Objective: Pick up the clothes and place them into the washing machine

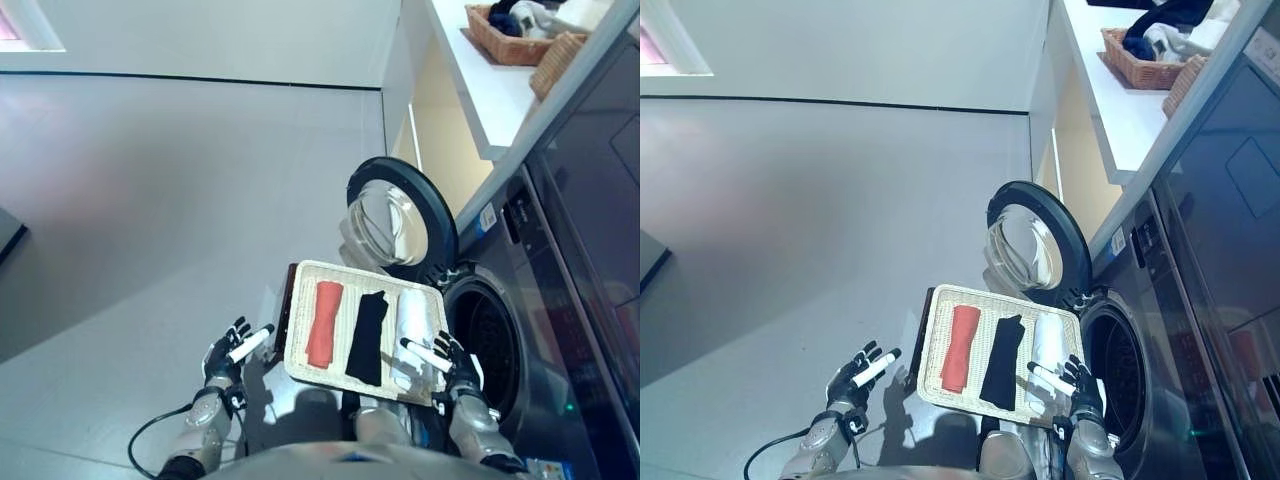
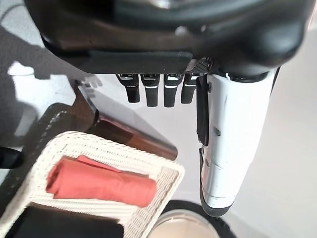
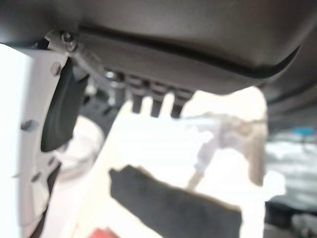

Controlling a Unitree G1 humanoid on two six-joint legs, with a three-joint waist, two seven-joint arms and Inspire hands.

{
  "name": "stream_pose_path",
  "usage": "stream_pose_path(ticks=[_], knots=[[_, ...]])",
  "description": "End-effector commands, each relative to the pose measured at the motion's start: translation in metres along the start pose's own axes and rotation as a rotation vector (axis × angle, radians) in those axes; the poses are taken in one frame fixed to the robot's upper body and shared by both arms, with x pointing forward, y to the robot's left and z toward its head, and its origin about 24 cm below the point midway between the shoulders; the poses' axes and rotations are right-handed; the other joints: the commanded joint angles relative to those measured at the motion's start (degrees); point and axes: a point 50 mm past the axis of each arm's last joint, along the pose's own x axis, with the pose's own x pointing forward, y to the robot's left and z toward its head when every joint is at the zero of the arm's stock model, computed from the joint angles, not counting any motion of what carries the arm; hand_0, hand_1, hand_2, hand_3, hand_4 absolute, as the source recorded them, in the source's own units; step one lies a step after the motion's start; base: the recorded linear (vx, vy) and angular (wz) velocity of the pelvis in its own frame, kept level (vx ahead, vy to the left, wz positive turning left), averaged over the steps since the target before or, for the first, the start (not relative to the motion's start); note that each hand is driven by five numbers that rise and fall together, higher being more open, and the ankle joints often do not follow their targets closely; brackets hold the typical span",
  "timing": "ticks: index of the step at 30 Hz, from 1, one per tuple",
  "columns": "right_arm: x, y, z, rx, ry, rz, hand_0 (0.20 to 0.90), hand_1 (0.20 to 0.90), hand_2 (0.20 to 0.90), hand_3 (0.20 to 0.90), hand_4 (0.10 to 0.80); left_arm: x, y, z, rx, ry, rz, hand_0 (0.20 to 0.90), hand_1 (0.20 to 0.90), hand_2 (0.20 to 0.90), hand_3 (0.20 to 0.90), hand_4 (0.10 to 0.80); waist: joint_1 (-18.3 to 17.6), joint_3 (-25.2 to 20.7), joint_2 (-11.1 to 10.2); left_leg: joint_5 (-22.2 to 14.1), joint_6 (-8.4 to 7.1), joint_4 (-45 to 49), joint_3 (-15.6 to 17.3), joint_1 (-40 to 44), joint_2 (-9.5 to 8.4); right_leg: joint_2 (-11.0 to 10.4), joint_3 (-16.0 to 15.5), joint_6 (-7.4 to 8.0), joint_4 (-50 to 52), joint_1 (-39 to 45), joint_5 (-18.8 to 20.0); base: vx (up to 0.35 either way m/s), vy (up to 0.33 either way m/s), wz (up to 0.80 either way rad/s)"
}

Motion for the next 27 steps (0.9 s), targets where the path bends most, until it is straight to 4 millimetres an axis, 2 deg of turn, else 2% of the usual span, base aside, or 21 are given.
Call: stream_pose_path(ticks=[1, 3, 4, 5, 7, 9, 11, 14, 19, 22, 23, 24, 27], knots=[[0.003, -0.009, 0.025, 0.029, -0.135, -0.037, 0.900, 0.900, 0.900, 0.900, 0.800, 0.004, -0.011, 0.030, 0.006, -0.152, -0.052, 0.900, 0.900, 0.900, 0.900, 0.800, 0.2, 1.9, -1.5, 16.4, 2.00, 14.4, 0.0, 3.6, -0.27, 1.6, 3.5, -0.03, -5.0, 2.5, 3.4, 0.053, -0.100, -0.15], [0.003, -0.011, 0.025, 0.036, -0.136, -0.047, 0.900, 0.900, 0.900, 0.900, 0.800, 0.004, -0.012, 0.029, 0.010, -0.147, -0.055, 0.900, 0.900, 0.900, 0.900, 0.800, 0.5, 2.4, -1.8, 16.7, 2.33, 13.9, 0.6, 1.7, -0.20, 1.3, 3.6, -0.15, -5.3, 3.4, 3.1, 0.050, -0.067, -0.18], [0.004, -0.012, 0.026, 0.043, -0.138, -0.055, 0.900, 0.900, 0.900, 0.900, 0.800, 0.004, -0.013, 0.029, 0.007, -0.148, -0.060, 0.900, 0.900, 0.900, 0.900, 0.800, 1.0, 3.0, -2.0, 15.6, 2.84, 13.0, 1.4, -0.4, -0.03, 1.1, 3.9, -0.09, -5.6, 4.3, 2.6, 0.099, -0.087, -0.01], [0.005, -0.013, 0.030, 0.048, -0.150, -0.067, 0.900, 0.900, 0.900, 0.900, 0.800, 0.004, -0.014, 0.029, 0.010, -0.148, -0.058, 0.900, 0.900, 0.900, 0.900, 0.800, 2.2, 4.0, -3.2, 12.7, 3.95, 10.7, 2.7, -6.0, -1.06, 0.6, 4.9, -0.02, -6.0, 5.9, 1.8, 0.101, -0.051, 0.10], [0.006, -0.012, 0.032, 0.047, -0.155, -0.067, 0.900, 0.900, 0.900, 0.900, 0.800, 0.004, -0.012, 0.030, 0.006, -0.152, -0.047, 0.900, 0.900, 0.900, 0.900, 0.800, 3.2, 4.9, -3.5, 11.3, 3.70, 6.9, 4.3, -9.4, -0.71, 0.8, 6.1, 0.38, -6.0, 7.3, 1.0, 0.140, -0.003, 0.17], [0.007, -0.012, 0.032, 0.040, -0.154, -0.069, 0.900, 0.900, 0.900, 0.900, 0.800, 0.004, -0.011, 0.029, 0.009, -0.150, -0.047, 0.900, 0.900, 0.900, 0.900, 0.800, 4.5, 5.2, -3.3, 12.3, 3.09, 0.5, 5.0, -12.1, -0.14, 1.4, 7.5, 0.60, -6.4, 9.4, 0.1, 0.217, 0.036, -0.22], [0.007, -0.011, 0.034, 0.031, -0.162, -0.068, 0.900, 0.900, 0.900, 0.900, 0.800, 0.003, -0.009, 0.027, 0.012, -0.145, -0.042, 0.900, 0.900, 0.900, 0.900, 0.800, 5.8, 5.6, -2.5, 16.5, 2.45, -5.7, 3.4, -14.3, -0.41, 2.8, 9.2, 0.72, -6.9, 11.6, -0.7, 0.257, 0.038, -0.41], [0.007, -0.009, 0.034, 0.014, -0.167, -0.062, 0.900, 0.900, 0.900, 0.900, 0.800, 0.002, -0.007, 0.025, 0.011, -0.140, -0.034, 0.900, 0.900, 0.900, 0.900, 0.800, 6.8, 5.9, -1.7, 20.0, 1.65, -11.3, 2.3, -15.1, -0.96, 4.4, 12.0, 0.51, -6.8, 14.3, -2.4, 0.244, 0.023, -0.38], [0.007, -0.009, 0.032, -0.006, -0.155, -0.053, 0.900, 0.900, 0.900, 0.900, 0.800, 0.002, -0.006, 0.023, -0.008, -0.143, -0.024, 0.900, 0.900, 0.900, 0.900, 0.800, 7.7, 5.2, -0.8, 21.6, 1.50, -14.1, 5.4, -14.5, -2.10, 4.8, 15.5, 0.33, -7.1, 18.7, -4.7, 0.226, 0.050, -0.63], [0.007, -0.008, 0.031, -0.014, -0.148, -0.044, 0.900, 0.900, 0.900, 0.900, 0.800, 0.001, -0.003, 0.024, -0.016, -0.149, -0.018, 0.900, 0.900, 0.900, 0.900, 0.800, 8.3, 4.1, -0.6, 20.9, 2.38, -13.3, 6.7, -13.7, -4.34, 3.8, 17.2, 0.57, -8.1, 21.4, -5.8, 0.233, 0.083, -0.73], [0.007, -0.008, 0.031, -0.011, -0.149, -0.044, 0.900, 0.900, 0.900, 0.900, 0.800, 0.000, -0.004, 0.025, -0.017, -0.153, -0.022, 0.900, 0.900, 0.900, 0.900, 0.800, 8.1, 3.6, -0.6, 19.8, 3.20, -12.2, 8.1, -13.9, -5.07, 3.2, 17.3, 0.79, -8.3, 21.9, -6.2, 0.199, 0.113, -0.43], [0.007, -0.007, 0.032, -0.007, -0.148, -0.043, 0.900, 0.900, 0.900, 0.900, 0.800, 0.000, -0.005, 0.026, -0.018, -0.160, -0.026, 0.900, 0.900, 0.900, 0.900, 0.800, 8.1, 3.3, -0.7, 18.0, 4.23, -10.2, 8.5, -14.7, -5.57, 2.3, 18.0, 1.00, -8.1, 22.2, -6.9, 0.169, 0.144, -0.24], [0.008, -0.005, 0.034, 0.014, -0.152, -0.045, 0.900, 0.900, 0.900, 0.900, 0.800, 0.001, -0.008, 0.027, -0.015, -0.164, -0.036, 0.900, 0.900, 0.900, 0.900, 0.800, 7.7, 2.0, -1.0, 16.4, 5.50, -8.0, 10.1, -15.9, -6.84, -0.1, 18.1, 2.18, -8.3, 22.5, -7.3, 0.171, 0.143, -0.16]])
